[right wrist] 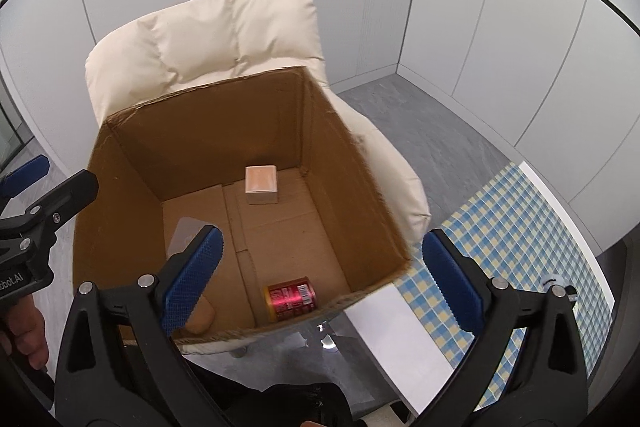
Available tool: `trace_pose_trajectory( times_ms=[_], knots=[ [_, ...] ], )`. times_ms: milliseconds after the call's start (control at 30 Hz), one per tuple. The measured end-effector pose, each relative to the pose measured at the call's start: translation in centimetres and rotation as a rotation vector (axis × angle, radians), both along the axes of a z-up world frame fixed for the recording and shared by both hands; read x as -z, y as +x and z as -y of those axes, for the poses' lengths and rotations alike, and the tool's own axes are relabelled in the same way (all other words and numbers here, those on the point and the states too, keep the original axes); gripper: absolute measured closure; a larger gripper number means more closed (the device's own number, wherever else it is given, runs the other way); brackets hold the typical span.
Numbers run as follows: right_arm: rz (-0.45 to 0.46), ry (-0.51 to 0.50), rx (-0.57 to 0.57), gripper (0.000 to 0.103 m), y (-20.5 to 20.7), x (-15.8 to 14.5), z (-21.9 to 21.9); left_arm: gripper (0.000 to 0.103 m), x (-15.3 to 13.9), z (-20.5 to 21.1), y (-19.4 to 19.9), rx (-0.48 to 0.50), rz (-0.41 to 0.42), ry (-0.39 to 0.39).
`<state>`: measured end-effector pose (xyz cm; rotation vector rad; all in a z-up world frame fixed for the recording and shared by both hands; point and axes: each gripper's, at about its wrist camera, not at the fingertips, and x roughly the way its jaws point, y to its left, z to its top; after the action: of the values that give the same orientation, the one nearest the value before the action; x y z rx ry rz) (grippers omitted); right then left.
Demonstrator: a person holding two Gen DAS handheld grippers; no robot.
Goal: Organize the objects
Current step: 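Withdraw both tools from the box back toward the table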
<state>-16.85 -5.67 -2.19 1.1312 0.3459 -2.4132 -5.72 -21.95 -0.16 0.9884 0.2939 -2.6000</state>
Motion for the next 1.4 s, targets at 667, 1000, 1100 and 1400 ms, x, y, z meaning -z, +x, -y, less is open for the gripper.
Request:
trace_pose_trajectory(
  times_ms=[667,1000,1100,1400],
  knots=[
    [0.015,-0.017,0.136,0.002,-1.3,-0.2,-7.5,0.0,0.1,-6.1,-3.2,0.1,0.007,0.003],
    [0.025,-0.028,0.192,0.002,-1.5,-0.2,-10.9,0.0,0.0,-8.6,-4.5,0.148,0.005,0.0],
    [0.023,-0.028,0.207,0.002,-1.5,-0.2,-11.6,0.0,0.1,-9.3,-4.9,0.164,0.006,-0.001],
    [0.028,-0.036,0.268,0.002,-1.6,-0.2,-14.8,0.0,0.2,-11.6,-6.1,0.204,0.005,-0.003]
  ],
)
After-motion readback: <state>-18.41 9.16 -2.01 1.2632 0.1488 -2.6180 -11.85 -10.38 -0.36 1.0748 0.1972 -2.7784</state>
